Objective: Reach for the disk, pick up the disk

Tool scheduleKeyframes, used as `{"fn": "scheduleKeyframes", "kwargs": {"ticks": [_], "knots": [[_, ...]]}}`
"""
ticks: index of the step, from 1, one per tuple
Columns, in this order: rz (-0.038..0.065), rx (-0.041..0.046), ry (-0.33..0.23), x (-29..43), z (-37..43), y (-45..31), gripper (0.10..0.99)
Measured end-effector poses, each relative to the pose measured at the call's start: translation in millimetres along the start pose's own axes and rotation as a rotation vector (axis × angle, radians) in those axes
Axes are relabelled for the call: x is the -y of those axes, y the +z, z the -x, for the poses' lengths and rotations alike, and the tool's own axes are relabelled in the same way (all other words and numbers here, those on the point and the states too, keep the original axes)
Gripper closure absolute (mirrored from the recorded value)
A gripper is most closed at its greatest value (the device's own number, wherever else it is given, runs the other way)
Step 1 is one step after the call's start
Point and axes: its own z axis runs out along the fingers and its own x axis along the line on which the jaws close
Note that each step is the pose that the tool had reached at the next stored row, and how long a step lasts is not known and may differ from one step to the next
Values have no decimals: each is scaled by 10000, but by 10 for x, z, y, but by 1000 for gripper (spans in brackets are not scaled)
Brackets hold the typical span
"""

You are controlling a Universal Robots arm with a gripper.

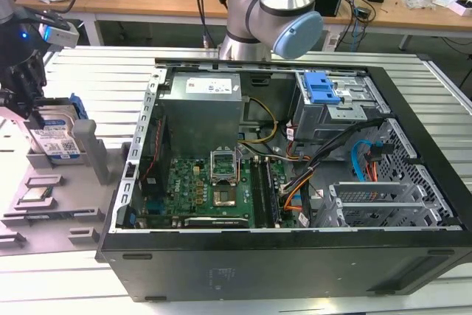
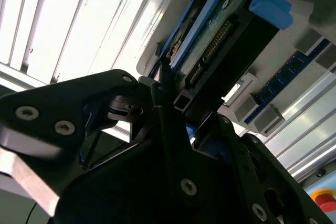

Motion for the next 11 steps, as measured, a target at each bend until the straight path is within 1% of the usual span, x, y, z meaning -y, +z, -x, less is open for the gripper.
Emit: {"fn": "scheduleKeyframes", "kwargs": {"ticks": [2, 6, 11], "knots": [[-1, 1, -1, 1, 0, -9, 722], [-1, 0, -1, -2, 0, -75, 722], [0, 0, 0, -6, 3, -233, 722]]}}
